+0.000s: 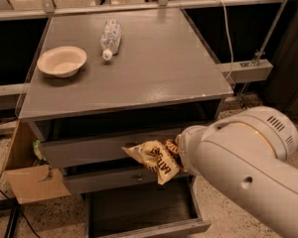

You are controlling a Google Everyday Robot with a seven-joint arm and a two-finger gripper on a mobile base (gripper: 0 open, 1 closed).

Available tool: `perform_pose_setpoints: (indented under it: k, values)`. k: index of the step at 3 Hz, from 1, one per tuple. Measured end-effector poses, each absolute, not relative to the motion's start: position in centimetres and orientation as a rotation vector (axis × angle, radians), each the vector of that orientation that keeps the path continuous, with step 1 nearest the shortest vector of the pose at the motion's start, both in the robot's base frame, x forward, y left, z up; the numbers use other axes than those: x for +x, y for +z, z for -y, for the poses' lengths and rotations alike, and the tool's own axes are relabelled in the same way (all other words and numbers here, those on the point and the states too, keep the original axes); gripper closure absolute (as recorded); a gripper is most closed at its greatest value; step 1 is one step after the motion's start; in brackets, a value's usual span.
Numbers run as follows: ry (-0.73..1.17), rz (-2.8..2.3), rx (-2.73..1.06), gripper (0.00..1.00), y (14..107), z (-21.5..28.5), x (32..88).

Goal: Place brown chip bag into bottom drawer

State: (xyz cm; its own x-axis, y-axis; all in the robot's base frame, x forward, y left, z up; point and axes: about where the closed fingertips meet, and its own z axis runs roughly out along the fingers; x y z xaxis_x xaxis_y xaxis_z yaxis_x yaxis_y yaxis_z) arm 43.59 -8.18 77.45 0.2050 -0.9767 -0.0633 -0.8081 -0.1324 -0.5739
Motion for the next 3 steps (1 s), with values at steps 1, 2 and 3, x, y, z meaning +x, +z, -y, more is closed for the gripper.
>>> perform_pose_setpoints:
  k: [1, 2, 3]
  values:
    - [-0.442, -1.652, -1.991, 1.0, 73.4, 8.6, 43.9]
    - [-0.408, -1.656, -2.004, 1.0, 69.2, 8.9, 43.5]
    - [-0.408, -1.668, -2.057, 1.0, 65.2, 9.8, 43.1]
